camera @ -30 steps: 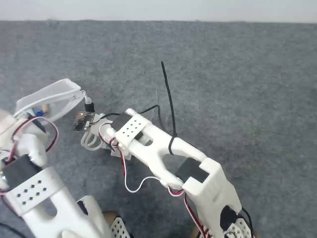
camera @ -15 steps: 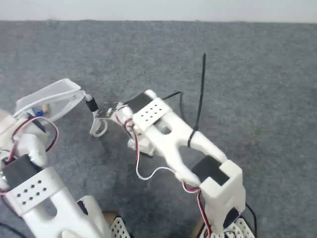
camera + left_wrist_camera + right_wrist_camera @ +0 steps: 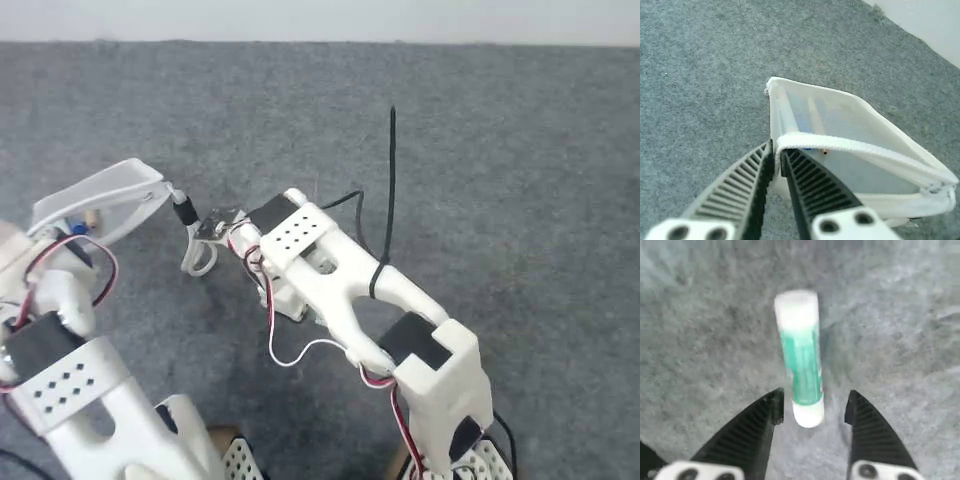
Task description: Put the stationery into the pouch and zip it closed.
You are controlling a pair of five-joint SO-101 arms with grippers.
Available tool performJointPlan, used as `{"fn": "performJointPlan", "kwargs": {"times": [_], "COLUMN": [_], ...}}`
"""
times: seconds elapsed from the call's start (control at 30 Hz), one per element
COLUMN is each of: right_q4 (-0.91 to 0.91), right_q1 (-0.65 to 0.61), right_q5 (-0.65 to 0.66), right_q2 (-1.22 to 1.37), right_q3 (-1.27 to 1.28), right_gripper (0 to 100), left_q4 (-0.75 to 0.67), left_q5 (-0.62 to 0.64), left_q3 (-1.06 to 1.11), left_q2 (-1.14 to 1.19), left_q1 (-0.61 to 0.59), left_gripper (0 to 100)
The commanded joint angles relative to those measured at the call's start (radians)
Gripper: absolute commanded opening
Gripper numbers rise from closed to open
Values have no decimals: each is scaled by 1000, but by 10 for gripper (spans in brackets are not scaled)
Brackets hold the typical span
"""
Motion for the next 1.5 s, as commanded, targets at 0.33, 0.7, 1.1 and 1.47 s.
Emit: {"fn": "performJointPlan", "kwargs": {"times": [0.33, 0.7, 1.1, 1.47], "right_q4": [-220, -318, -189, 45], "right_q1": [-35, -45, -48, -61], "right_q5": [-89, -89, -89, -81], "right_q2": [81, 147, 111, -166], "right_q3": [-58, -60, -64, -64], "right_gripper": [195, 74, 6, 6], "left_q4": [-61, -57, -61, -55], "left_q5": [8, 8, 8, 11], "left_q3": [-27, -27, -18, -18], "left_q2": [5, 0, -2, -2], "left_q1": [2, -3, 2, 35], "left_gripper": [13, 13, 13, 13]}}
